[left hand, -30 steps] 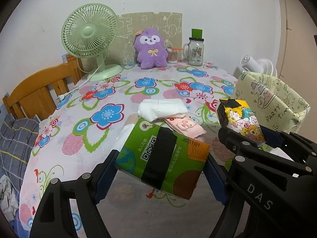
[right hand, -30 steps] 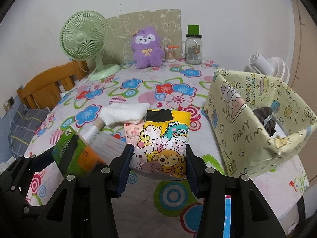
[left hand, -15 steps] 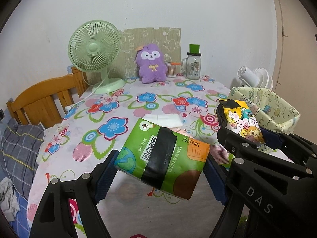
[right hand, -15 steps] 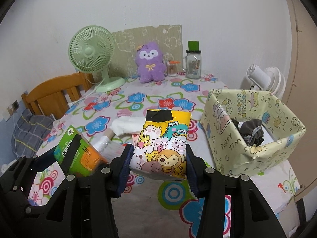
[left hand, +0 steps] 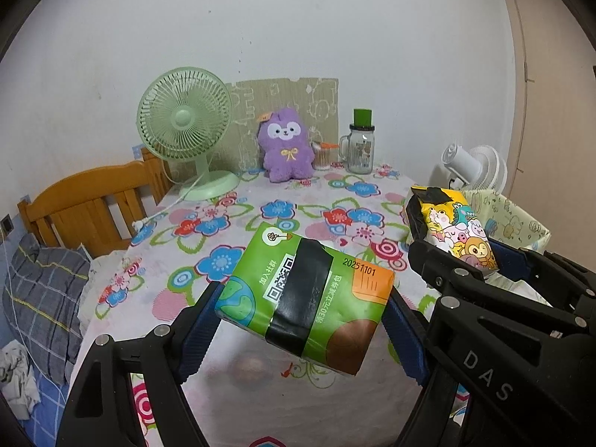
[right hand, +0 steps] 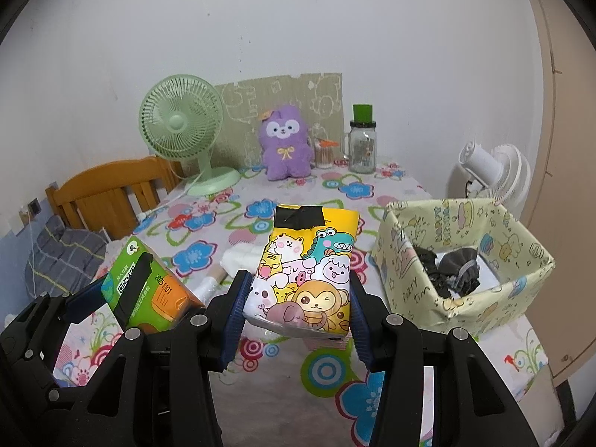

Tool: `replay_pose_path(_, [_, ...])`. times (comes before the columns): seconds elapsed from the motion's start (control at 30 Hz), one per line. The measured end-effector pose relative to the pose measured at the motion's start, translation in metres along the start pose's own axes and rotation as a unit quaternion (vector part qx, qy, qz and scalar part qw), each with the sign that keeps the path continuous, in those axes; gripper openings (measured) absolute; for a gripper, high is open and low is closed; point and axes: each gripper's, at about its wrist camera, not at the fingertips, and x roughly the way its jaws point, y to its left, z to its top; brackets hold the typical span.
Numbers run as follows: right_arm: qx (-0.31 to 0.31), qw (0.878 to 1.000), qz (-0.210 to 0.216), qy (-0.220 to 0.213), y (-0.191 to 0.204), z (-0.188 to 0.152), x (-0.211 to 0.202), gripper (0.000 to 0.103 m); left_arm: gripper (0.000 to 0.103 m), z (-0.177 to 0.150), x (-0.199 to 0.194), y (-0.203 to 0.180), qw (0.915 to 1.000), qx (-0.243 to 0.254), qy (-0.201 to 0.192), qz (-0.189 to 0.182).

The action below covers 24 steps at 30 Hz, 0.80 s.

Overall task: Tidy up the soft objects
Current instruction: 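Lift both tissue packs off the table toward the box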

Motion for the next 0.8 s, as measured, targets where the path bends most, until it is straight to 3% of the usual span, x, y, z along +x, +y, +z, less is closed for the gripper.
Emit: replay_pose_path(0.8, [0.002,0.999,-0.001,-0.040,-0.008,0.040,-0.024,0.052,0.084,0.039,-0.018,-0.007,0.9991,0.008,-0.041,-0.001])
